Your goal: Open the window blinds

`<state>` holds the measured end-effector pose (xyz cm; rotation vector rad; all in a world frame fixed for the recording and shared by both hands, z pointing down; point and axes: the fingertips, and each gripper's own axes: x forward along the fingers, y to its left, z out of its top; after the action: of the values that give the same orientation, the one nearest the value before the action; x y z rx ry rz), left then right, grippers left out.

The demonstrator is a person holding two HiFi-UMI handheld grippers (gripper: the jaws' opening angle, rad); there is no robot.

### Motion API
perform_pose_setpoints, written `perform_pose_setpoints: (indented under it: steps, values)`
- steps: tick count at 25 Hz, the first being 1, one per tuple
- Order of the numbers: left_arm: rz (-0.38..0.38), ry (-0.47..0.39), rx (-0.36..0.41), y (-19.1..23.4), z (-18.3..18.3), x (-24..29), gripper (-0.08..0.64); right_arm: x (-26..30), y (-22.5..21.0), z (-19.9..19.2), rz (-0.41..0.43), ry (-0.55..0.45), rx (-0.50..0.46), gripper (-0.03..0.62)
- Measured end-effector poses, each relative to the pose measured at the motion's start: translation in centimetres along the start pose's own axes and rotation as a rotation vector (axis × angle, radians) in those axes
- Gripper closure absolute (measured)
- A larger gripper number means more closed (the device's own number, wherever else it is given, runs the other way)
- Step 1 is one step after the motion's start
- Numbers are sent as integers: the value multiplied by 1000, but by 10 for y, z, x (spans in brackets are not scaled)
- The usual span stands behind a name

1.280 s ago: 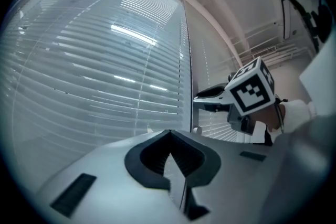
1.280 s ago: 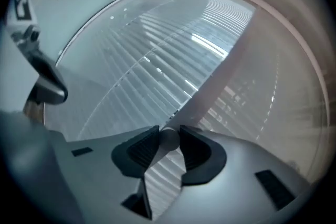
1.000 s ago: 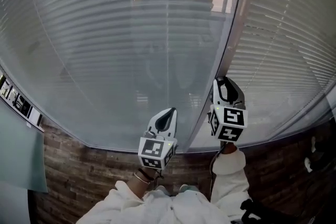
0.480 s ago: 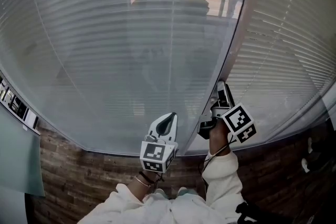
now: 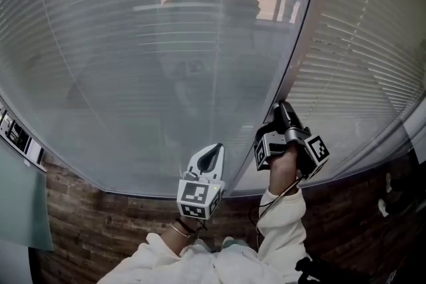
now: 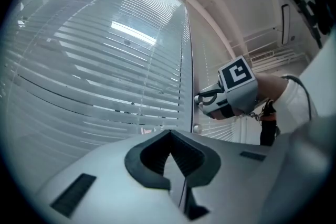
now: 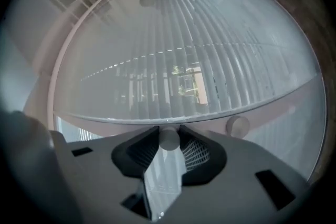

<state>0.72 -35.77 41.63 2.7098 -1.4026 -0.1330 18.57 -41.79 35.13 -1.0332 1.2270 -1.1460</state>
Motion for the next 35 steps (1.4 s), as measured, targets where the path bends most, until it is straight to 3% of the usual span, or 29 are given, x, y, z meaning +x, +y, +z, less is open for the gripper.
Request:
perform_pose_setpoints:
  steps: [2,3,5,9,13,14,16,20,22,24,29,31,35]
  values:
    - [1,3,-6,1,0,1,563,0,3,-1,20,17,-58,460]
    - [3,5,-10,2,0,1,563,-1,7,-5,39,36,-163,460]
    - [5,6,-14,3,0,2,563,-2,20,-15,91,92,-486,460]
    - [0,0,-3,4,-2,6,563,-13,40,-17,128,141,-1329,410]
    - [9,1,-4,3,-3,8,562,-19,41,-35,17,268,-2398,410]
    - [8,4,-7,1,-2,9,563,-19,39,-38,-15,286,-2615,410]
    - [6,10,-9,-2,-3,10,563,-17,31,-48,-23,358,-2854,410]
    - [6,6,-7,-6,-7,12,563,-10,9,-53,-50,473,-3077,411]
    - [13,4,-6,-5,-7,13,563,-6,7,-49,-89,452,-3148,413]
    - [21,3,-4,-4,-8,13,562,-4,8,-48,-104,410,-3184,457]
    - [31,7,-6,-3,-13,14,563,-4,4,-48,-131,399,-3224,457]
    - [31,5,-5,-5,-11,16,563,-3,7,-49,-134,393,-3176,456]
    - [28,-6,4,-9,-6,17,563,-1,15,-49,-116,324,-2865,459]
